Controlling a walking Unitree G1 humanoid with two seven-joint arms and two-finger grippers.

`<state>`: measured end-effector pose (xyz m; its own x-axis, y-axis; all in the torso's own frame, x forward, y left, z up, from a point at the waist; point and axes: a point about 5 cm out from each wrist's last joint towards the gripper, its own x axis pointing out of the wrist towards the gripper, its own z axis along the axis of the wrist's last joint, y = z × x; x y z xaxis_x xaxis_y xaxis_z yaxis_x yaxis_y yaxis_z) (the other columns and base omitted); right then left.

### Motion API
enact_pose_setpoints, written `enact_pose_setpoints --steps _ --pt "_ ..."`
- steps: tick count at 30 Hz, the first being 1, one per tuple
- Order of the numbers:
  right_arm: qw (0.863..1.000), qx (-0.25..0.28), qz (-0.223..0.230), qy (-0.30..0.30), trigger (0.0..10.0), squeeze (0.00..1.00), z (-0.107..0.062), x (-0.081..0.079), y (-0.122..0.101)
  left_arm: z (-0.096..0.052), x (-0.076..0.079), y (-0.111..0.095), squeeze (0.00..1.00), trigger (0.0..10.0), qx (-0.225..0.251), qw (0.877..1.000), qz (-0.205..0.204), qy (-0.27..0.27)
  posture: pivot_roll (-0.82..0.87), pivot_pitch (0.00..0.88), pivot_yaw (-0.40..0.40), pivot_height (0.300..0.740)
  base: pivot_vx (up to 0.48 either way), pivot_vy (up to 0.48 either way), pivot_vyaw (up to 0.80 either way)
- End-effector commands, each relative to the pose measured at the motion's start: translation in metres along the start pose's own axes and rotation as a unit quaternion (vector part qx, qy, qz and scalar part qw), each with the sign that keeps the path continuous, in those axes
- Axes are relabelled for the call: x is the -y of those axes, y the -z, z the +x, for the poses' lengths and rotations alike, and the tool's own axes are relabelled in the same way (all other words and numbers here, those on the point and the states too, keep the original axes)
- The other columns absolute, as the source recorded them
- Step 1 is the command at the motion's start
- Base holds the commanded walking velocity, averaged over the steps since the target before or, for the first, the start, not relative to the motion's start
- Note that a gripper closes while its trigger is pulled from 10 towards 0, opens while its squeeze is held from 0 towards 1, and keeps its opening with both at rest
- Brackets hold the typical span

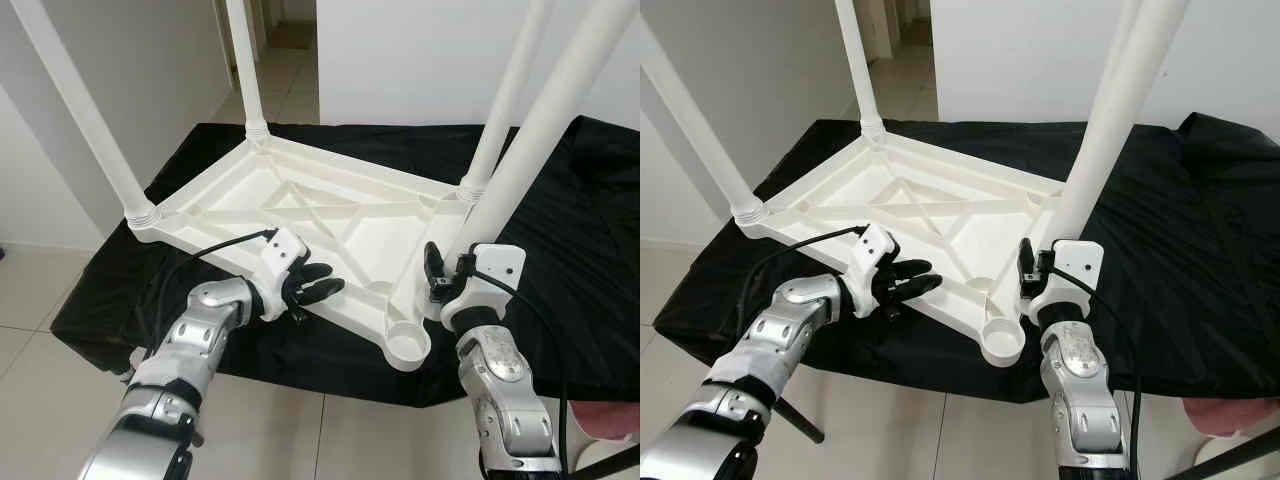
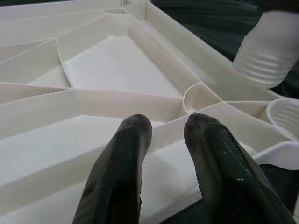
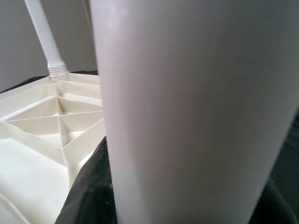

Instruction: Building children table

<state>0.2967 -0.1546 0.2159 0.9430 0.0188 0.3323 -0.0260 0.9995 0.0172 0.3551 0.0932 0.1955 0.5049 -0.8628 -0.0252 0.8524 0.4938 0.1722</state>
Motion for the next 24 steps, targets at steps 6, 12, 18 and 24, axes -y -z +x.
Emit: enact_pose_setpoints --steps 6,12,18,24 --pt "0.999 0.013 -0.003 -0.035 10.0 0.0 -0.002 -0.008 0.0 -0.012 0.012 0.002 0.0 10.0 0.01 0.999 -0.028 -0.03 -0.02 0.116 0.032 0.74 0.0 0.0 0.0" --pt "0.998 0.015 0.01 -0.052 10.0 0.0 -0.005 -0.012 -0.001 -0.015 0.032 0.007 0.0 10.0 0.011 0.998 -0.045 -0.04 0.0 0.108 0.013 0.74 0.0 0.0 0.0" --pt "0.997 0.018 0.017 -0.067 10.0 0.0 -0.018 -0.013 0.001 -0.019 0.038 0.002 0.0 10.0 0.029 0.991 -0.072 -0.112 0.0 0.104 0.002 0.74 0.0 0.0 0.0" --pt "0.998 0.006 0.014 -0.061 10.0 0.0 -0.03 -0.01 0.008 -0.025 0.041 -0.002 0.0 10.0 0.04 0.984 -0.1 -0.14 0.0 0.1 0.001 0.74 0.0 0.0 0.0"
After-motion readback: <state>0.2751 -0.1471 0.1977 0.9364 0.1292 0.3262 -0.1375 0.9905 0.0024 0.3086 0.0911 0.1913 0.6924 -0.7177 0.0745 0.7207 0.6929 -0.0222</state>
